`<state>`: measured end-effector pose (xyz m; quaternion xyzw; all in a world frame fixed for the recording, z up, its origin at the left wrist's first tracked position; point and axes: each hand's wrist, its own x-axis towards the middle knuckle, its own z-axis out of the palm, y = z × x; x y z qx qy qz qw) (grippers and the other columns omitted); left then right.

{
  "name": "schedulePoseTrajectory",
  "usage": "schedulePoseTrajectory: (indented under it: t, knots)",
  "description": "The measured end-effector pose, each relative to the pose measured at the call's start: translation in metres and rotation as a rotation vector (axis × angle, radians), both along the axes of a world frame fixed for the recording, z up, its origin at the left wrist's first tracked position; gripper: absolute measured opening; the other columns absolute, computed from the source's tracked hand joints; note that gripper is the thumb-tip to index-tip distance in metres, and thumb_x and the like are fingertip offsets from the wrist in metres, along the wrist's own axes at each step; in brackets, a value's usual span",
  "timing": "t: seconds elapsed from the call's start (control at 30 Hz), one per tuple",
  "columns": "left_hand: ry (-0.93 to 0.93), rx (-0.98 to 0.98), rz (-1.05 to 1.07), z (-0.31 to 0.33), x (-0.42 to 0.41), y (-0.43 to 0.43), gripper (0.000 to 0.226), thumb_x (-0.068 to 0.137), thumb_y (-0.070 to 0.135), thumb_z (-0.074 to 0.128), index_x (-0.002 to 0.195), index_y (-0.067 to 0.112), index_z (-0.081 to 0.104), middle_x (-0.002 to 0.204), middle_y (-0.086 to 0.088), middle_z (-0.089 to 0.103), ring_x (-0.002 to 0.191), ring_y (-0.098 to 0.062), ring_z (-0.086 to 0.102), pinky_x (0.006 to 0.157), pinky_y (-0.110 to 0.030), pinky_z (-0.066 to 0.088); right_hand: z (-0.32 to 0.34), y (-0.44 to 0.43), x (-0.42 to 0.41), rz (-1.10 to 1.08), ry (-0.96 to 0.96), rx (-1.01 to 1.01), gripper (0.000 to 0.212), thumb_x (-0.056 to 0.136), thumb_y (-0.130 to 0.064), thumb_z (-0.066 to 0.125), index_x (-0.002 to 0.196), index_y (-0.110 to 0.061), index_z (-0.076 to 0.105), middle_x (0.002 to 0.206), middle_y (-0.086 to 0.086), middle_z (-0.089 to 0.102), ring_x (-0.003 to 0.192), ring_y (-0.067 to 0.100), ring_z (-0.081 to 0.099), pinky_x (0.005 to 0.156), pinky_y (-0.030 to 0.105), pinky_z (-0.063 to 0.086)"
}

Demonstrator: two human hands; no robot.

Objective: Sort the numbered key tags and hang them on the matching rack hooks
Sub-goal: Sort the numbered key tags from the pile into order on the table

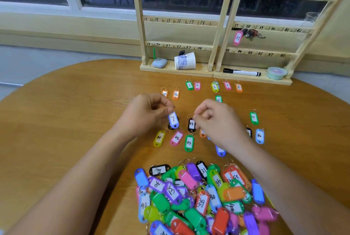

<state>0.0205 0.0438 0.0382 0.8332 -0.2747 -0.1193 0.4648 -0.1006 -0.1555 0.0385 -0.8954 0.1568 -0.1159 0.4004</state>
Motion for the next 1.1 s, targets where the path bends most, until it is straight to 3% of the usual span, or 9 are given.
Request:
schedulePoseTrajectory:
  t: [0.13, 0.27, 0.37, 0.5, 0.63, 0.7, 0.87, 1.03, 1.1]
  knots:
    - [0.021, -0.029, -0.062, -0.001, -0.005, -0.002, 0.01, 0.103, 0.022, 0.072, 0.103, 0.029, 0.078, 0.092, 0.0, 0.076, 0.081, -0.015, 0.074, 0.077, -0.039, 0.065, 0.001, -0.014, -0.018, 0.042, -0.105, 0.002, 0.015, 0.096, -0.012, 0.071, 0.086, -0.024, 0.071, 0.069, -0.009, 0.068, 0.053, 0.003, 0.057, 0.053, 0.017, 0.042]
    - [0.019, -0.043, -0.139, -0.003, -0.012, -0.008, 0.012, 0.103, 0.024, 0.072, 0.111, 0.032, 0.072, 0.092, -0.001, 0.072, 0.079, -0.019, 0.076, 0.079, -0.049, 0.066, -0.012, -0.016, -0.034, 0.119, -0.127, 0.027, 0.014, 0.097, -0.016, 0.071, 0.089, -0.028, 0.071, 0.073, -0.01, 0.068, 0.057, 0.015, 0.053, 0.058, 0.032, 0.047]
    - [-0.008, -0.047, -0.156, -0.005, -0.016, -0.011, 0.016, 0.1, 0.025, 0.076, 0.112, 0.032, 0.07, 0.089, 0.004, 0.077, 0.08, -0.022, 0.078, 0.08, -0.052, 0.064, -0.021, -0.024, -0.042, 0.122, -0.171, 0.027, 0.014, 0.097, -0.018, 0.073, 0.089, -0.03, 0.071, 0.07, -0.012, 0.062, 0.058, 0.016, 0.048, 0.064, 0.034, 0.049]
    - [0.08, -0.097, -0.144, -0.005, -0.022, -0.017, 0.017, 0.095, 0.019, 0.081, 0.109, 0.021, 0.071, 0.087, -0.003, 0.082, 0.08, -0.025, 0.079, 0.076, -0.044, 0.065, -0.023, -0.041, -0.05, 0.101, -0.203, 0.058, 0.012, 0.096, -0.017, 0.076, 0.09, -0.027, 0.072, 0.072, -0.003, 0.062, 0.066, 0.027, 0.054, 0.063, 0.042, 0.049]
    - [0.107, -0.104, -0.112, -0.008, -0.02, -0.035, 0.015, 0.091, 0.014, 0.085, 0.102, 0.014, 0.075, 0.089, -0.006, 0.081, 0.072, -0.008, 0.071, 0.064, -0.021, 0.055, -0.028, -0.062, -0.055, 0.05, -0.254, 0.098, 0.014, 0.096, -0.014, 0.077, 0.091, -0.026, 0.073, 0.073, 0.002, 0.066, 0.07, 0.034, 0.058, 0.065, 0.05, 0.05]
    - [0.075, -0.068, -0.12, -0.007, -0.013, -0.051, 0.011, 0.092, 0.016, 0.085, 0.1, 0.017, 0.077, 0.091, -0.003, 0.081, 0.077, -0.008, 0.072, 0.068, -0.02, 0.056, -0.033, -0.07, -0.057, 0.017, -0.258, 0.116, 0.014, 0.096, -0.014, 0.076, 0.091, -0.027, 0.074, 0.073, 0.003, 0.068, 0.071, 0.034, 0.06, 0.066, 0.049, 0.051]
    - [0.036, -0.088, -0.048, -0.005, 0.026, -0.106, 0.013, 0.091, 0.019, 0.086, 0.099, 0.021, 0.076, 0.087, 0.002, 0.082, 0.079, -0.01, 0.075, 0.079, -0.035, 0.058, -0.042, -0.08, -0.054, -0.026, -0.265, 0.168, 0.014, 0.097, -0.013, 0.075, 0.091, -0.026, 0.074, 0.071, 0.004, 0.069, 0.07, 0.029, 0.063, 0.066, 0.046, 0.051]
    - [0.024, -0.047, -0.008, -0.002, 0.058, -0.173, 0.017, 0.091, 0.018, 0.086, 0.102, 0.02, 0.074, 0.084, 0.002, 0.081, 0.073, 0.0, 0.074, 0.068, -0.026, 0.052, -0.046, -0.086, -0.052, -0.045, -0.298, 0.172, 0.016, 0.097, -0.015, 0.074, 0.09, -0.03, 0.073, 0.071, 0.007, 0.066, 0.07, 0.031, 0.063, 0.064, 0.05, 0.052]
    - [-0.013, -0.023, -0.01, -0.001, 0.065, -0.199, 0.017, 0.091, 0.017, 0.086, 0.102, 0.019, 0.073, 0.084, 0.0, 0.08, 0.073, -0.004, 0.075, 0.065, -0.025, 0.05, -0.048, -0.087, -0.052, -0.042, -0.306, 0.17, 0.014, 0.098, -0.017, 0.073, 0.091, -0.029, 0.072, 0.071, 0.007, 0.065, 0.069, 0.031, 0.063, 0.064, 0.051, 0.052]
